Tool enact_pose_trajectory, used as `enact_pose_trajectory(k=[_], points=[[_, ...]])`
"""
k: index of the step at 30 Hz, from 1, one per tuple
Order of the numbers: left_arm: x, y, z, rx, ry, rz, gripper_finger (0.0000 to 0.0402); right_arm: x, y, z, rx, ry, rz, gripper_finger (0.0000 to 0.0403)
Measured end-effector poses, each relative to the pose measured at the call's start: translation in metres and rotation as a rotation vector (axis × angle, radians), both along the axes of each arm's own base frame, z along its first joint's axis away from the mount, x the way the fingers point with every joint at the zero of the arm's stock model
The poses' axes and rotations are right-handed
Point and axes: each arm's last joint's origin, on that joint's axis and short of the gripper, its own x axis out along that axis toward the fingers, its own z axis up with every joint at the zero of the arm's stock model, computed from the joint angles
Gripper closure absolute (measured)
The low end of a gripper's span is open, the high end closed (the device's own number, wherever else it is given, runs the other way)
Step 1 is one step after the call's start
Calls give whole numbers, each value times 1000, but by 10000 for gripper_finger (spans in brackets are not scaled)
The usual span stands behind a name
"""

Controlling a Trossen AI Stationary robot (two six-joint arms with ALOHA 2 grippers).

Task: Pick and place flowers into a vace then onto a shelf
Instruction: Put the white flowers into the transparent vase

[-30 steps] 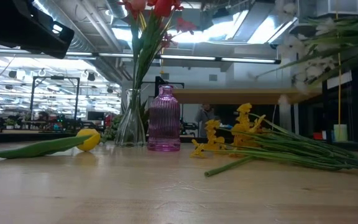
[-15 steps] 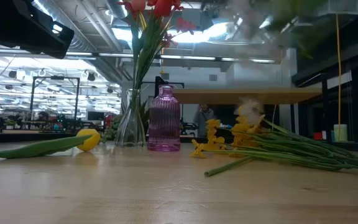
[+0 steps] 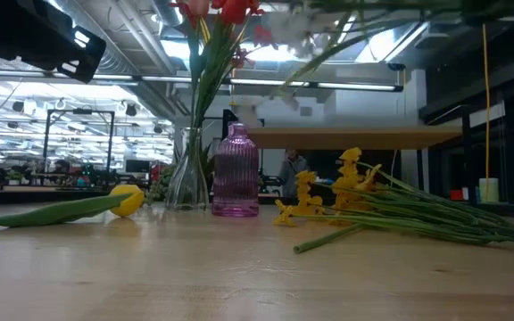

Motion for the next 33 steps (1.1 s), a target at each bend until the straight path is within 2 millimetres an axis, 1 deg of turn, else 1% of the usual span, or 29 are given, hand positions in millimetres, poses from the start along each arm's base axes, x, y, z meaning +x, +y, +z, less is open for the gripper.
enact_pose_trajectory(k=[4, 8, 12, 15, 18, 23, 27, 30, 33], points=[[1, -1, 2, -16, -23, 0, 399, 4, -7, -22, -63, -104, 29, 397], [1, -1, 4, -25, -36, 0, 396, 14, -17, -33, -139, -176, 96, 399], [3, -2, 7, -46, -68, 0, 399, 28, -27, -30, -204, -233, 199, 399], [3, -2, 8, -54, -80, 0, 400, 39, -35, -25, -254, -266, 279, 399], [3, -2, 8, -53, -79, 0, 400, 49, -43, -22, -314, -267, 332, 399], [3, -2, 9, -56, -83, 0, 390, 61, -58, -21, -389, -246, 333, 398], [3, -2, 9, -56, -83, 0, 383, 68, -67, -21, -412, -235, 314, 398], [3, -2, 9, -55, -83, 2, 378, 71, -70, -18, -446, -248, 319, 398], [3, -2, 9, -54, -84, 6, 372, 72, -68, -10, -491, -308, 358, 398]])
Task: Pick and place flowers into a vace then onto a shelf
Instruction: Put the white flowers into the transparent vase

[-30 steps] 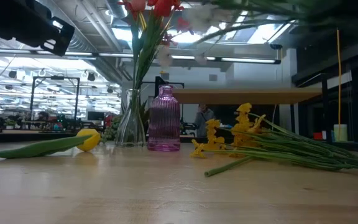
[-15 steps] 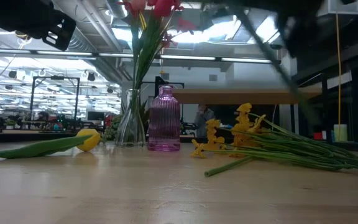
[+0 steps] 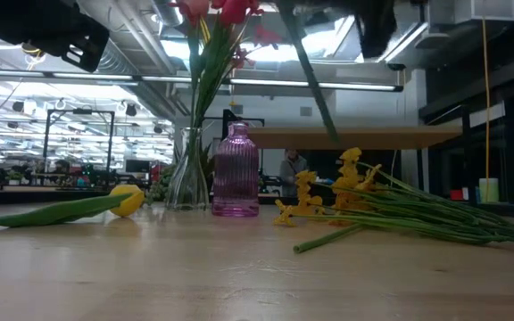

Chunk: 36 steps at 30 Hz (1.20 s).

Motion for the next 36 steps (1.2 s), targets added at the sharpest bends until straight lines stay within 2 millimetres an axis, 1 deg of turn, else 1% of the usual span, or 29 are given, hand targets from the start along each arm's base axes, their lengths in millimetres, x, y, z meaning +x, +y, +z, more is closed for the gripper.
enact_pose_trajectory(k=[4, 7, 12, 16, 19, 23, 27, 36], points=[[1, 0, 2, 4, -28, 12, 363, 1, 2, 11, -86, -80, 51, 398], [2, 0, 6, 13, -67, 4, 356, 2, 1, 14, -114, -99, 73, 398], [2, 0, 8, 12, -88, 12, 341, 14, -13, 6, 2, -62, 133, 398], [5, -2, 6, 13, -92, 27, 325, 20, -21, 1, -26, -49, 124, 398], [11, -6, 4, -1, -111, 29, 314, 24, -27, 2, -55, -57, 112, 398], [20, -12, -4, 4, -118, 32, 298, 28, -34, 4, -74, -77, 117, 398], [28, -16, -10, 27, -147, 43, 287, 30, -37, 4, -71, -76, 115, 398], [35, -21, -8, -19, -235, 38, 281, 30, -37, 4, -71, -76, 116, 398]])
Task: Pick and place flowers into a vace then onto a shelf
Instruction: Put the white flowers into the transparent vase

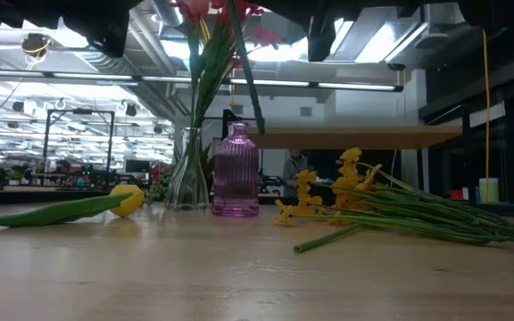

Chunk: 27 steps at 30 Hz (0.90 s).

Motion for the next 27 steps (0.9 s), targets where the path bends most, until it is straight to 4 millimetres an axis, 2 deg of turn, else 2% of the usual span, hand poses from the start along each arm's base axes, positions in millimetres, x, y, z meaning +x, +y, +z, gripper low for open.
enact_pose_trajectory(k=[5, 13, 27], points=[[4, 1, -2, -68, 2, 16, 281, 0, 0, 0, 0, 0, 5, 398], [15, 6, -12, -83, 1, 60, 281, 0, 0, 0, -2, -1, 4, 398], [20, 9, -11, -115, -24, -35, 281, 1, -1, 1, -22, -6, 2, 398]])
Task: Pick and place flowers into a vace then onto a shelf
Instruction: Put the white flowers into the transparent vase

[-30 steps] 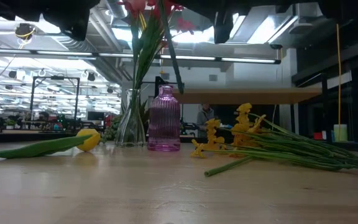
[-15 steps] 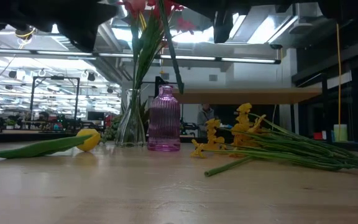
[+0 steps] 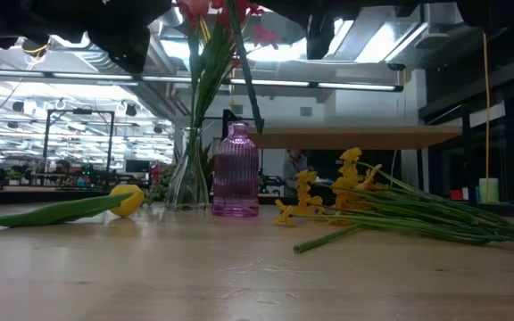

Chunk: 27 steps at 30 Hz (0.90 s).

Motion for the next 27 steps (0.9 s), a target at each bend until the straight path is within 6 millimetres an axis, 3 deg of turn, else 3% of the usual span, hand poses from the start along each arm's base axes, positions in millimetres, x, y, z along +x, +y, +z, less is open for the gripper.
enact_pose_trajectory(k=[18, 27], points=[[0, 0, 6, -2, -54, 2, 250, 7, -12, 5, -9, -44, 25, 398], [13, -4, 28, 29, -139, 14, 250, 14, -25, 11, -28, -102, 70, 398]])
